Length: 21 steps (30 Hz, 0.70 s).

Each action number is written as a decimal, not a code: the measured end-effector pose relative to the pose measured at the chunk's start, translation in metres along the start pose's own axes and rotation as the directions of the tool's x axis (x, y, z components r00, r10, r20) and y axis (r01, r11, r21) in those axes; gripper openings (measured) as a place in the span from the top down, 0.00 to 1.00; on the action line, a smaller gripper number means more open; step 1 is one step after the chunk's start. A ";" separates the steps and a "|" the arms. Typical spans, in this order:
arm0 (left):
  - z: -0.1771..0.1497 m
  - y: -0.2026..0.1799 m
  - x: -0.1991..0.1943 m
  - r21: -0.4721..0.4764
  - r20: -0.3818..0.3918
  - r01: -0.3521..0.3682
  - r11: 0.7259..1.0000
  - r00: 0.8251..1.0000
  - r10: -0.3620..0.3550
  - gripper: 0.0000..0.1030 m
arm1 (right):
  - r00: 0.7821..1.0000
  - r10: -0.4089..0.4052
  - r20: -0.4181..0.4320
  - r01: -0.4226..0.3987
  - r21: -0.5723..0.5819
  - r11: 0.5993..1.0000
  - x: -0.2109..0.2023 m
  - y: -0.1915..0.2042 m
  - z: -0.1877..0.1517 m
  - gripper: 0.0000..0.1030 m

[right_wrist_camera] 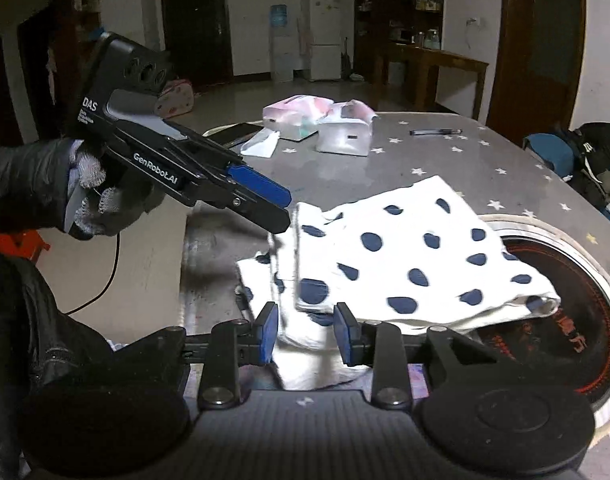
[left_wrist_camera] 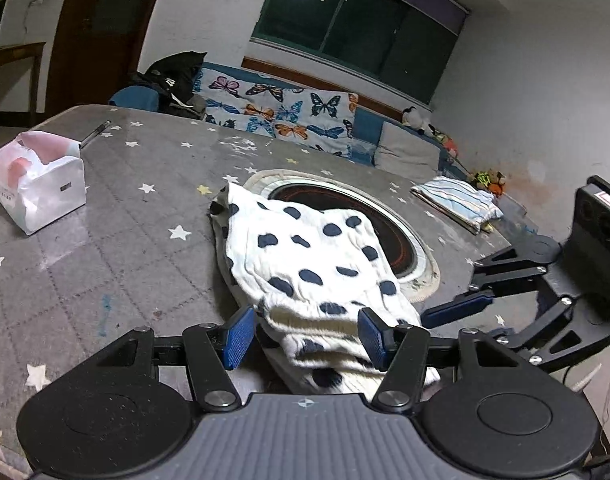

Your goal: Fold clothes

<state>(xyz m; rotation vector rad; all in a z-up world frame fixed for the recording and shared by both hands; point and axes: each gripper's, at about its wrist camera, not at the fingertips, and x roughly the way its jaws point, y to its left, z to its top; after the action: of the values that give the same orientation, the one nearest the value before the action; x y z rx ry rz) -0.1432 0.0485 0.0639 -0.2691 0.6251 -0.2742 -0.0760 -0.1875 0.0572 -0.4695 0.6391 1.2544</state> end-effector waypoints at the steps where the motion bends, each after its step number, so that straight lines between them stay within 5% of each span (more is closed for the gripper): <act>1: -0.002 0.000 -0.001 0.002 -0.003 0.003 1.000 1.000 -0.003 0.42 | 1.000 -0.003 -0.010 0.003 -0.013 1.000 0.003 0.003 0.000 0.71; 4: -0.008 -0.002 -0.002 0.013 -0.019 0.019 1.000 1.000 -0.019 0.43 | 0.999 -0.018 -0.035 0.016 -0.046 0.999 0.010 0.010 -0.003 0.71; 11: -0.013 -0.004 0.007 0.037 -0.033 0.015 0.999 0.999 -0.014 0.71 | 0.998 -0.045 -0.034 0.043 -0.062 0.997 0.010 0.015 -0.008 0.79; 14: -0.013 -0.003 0.007 0.040 -0.022 0.001 0.999 1.000 0.000 0.93 | 0.999 -0.047 -0.026 0.045 -0.056 0.997 0.007 0.013 -0.008 0.81; 21: -0.011 -0.010 -0.013 0.056 0.014 0.016 0.998 1.000 -0.017 0.96 | 0.999 -0.050 0.012 0.051 -0.074 0.996 -0.010 0.016 -0.007 0.84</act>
<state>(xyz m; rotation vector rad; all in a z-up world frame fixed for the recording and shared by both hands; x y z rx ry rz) -0.1616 0.0414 0.0658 -0.2225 0.6003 -0.3049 -0.0949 -0.1951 0.0592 -0.5376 0.5697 1.2347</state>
